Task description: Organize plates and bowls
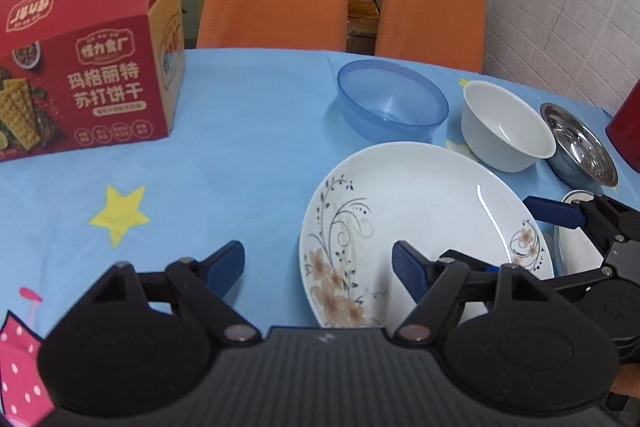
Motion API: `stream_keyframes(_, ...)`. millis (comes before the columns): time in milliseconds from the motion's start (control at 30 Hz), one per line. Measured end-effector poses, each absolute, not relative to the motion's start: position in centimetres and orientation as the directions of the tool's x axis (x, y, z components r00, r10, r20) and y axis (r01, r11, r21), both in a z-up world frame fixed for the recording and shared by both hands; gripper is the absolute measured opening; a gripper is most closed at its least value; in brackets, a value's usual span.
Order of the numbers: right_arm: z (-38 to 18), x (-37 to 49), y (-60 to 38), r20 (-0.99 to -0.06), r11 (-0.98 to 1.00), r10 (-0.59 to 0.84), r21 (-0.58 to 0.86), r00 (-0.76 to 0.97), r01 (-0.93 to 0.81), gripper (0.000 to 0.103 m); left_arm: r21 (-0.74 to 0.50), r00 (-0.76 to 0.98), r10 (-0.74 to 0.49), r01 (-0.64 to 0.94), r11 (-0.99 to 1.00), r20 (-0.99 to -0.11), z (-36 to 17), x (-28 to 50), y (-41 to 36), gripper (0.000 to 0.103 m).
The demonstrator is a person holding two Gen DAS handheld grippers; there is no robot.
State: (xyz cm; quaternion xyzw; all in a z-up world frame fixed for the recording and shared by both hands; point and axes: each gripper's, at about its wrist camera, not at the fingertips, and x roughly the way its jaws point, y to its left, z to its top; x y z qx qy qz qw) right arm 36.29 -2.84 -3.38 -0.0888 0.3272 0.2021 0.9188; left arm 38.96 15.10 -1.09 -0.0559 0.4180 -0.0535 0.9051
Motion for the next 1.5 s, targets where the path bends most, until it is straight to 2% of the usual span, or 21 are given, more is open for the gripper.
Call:
stream_keyframes(467,-4.3,36.6,-1.4,-0.649,0.9,0.339,0.012,0.681,-0.437,0.084,-0.129,0.633,-0.118,0.029,0.991,-0.765,-2.2,39.6,15.5,0.075)
stream_keyframes(567,-4.6,35.8,-2.1,-0.646,0.906,0.361,0.072,0.673,-0.417,0.084,-0.112,0.639,-0.107,0.033,0.993,-0.762,-2.3,39.5,15.2,0.075)
stream_keyframes(867,-4.8,33.3,-1.6,-0.613,0.902,0.364,0.044,0.701,-0.43,0.085,-0.098,0.654,-0.102,0.043,0.994,-0.75,-2.5,38.9,14.7,0.074)
stream_keyframes(900,-4.8,33.4,-1.6,-0.612,0.901,0.365,0.043,0.701,-0.431,0.086,-0.092,0.656,-0.103,0.051,0.994,-0.747,-2.4,38.8,14.5,0.069)
stream_keyframes(933,-4.8,33.5,-1.6,-0.613,0.901,0.365,0.045,0.7,-0.431,0.087,-0.097,0.656,-0.122,0.074,0.992,-0.745,-2.3,38.7,14.1,0.059)
stream_keyframes(1100,-4.1,34.5,-1.9,-0.641,0.915,0.362,0.107,0.677,-0.388,0.086,-0.11,0.636,-0.105,0.031,0.993,-0.765,-1.4,39.4,13.5,0.056)
stream_keyframes(1267,-1.9,33.4,-2.3,-0.587,0.926,0.349,0.094,0.731,-0.366,0.086,-0.078,0.692,-0.096,0.058,0.995,-0.715,1.6,38.1,12.5,0.054)
stream_keyframes(1500,0.8,30.2,-3.1,-0.541,0.927,0.361,0.117,0.76,-0.357,0.086,-0.1,0.717,-0.111,0.058,0.993,-0.688,4.0,34.3,12.4,0.054)
